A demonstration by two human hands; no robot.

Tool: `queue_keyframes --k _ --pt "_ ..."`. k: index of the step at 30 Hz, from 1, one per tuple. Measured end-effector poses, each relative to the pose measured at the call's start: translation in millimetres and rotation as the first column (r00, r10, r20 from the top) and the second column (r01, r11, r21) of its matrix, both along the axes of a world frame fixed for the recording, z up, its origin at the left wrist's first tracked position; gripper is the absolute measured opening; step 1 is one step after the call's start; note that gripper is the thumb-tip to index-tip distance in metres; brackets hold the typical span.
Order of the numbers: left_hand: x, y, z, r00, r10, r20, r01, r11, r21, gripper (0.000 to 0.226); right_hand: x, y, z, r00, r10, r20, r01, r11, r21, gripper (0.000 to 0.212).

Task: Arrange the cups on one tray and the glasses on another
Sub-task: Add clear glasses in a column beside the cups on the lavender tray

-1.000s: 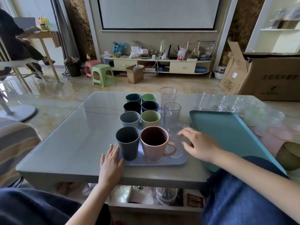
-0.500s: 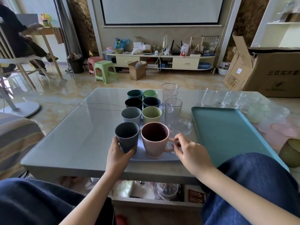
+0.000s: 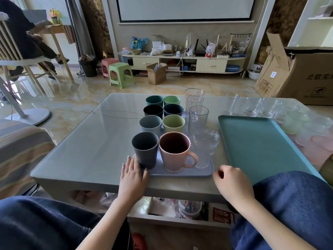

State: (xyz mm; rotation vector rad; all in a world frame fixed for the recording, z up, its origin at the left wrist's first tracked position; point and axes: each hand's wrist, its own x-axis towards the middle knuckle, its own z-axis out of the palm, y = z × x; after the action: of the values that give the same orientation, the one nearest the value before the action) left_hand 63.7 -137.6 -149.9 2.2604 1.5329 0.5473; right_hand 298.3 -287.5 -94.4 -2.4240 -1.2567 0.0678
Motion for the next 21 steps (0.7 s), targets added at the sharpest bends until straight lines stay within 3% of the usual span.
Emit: queue_keyframes --k 3,6,9,14,21 --pt "2.7 1.9 2.3 0.982 0.013 -0.189 -0.003 0.998 0.058 0.087 7.5 6.1 -13.8 0.999 -0.006 -0.040 -0.001 0.987 -0.163 0.029" --pt "6.8 6.9 6.4 0.935 0.027 -0.354 0.000 0.997 0.074 0.065 17.5 24.6 -20.3 0.988 -0.050 -0.148 0.018 0.978 -0.210 0.035" --pt "8.8 11.8 10.6 0.925 0.014 -0.380 0.013 0.998 0.068 0.057 20.8 40.7 -19.2 0.944 -0.065 -0.324 -0.008 0.976 -0.219 0.039" --pt "5.7 40.7 11.0 0.916 0.002 -0.401 0.032 0.996 0.079 0.056 14.4 61.2 -17.2 0.933 -0.082 -0.349 -0.011 0.966 -0.257 0.038" --pt "4.2 86.8 14.0 0.888 -0.014 -0.459 0.059 0.995 0.084 0.053 7.1 96.9 -28.0 0.918 -0.120 -0.379 0.056 0.983 -0.176 0.029"
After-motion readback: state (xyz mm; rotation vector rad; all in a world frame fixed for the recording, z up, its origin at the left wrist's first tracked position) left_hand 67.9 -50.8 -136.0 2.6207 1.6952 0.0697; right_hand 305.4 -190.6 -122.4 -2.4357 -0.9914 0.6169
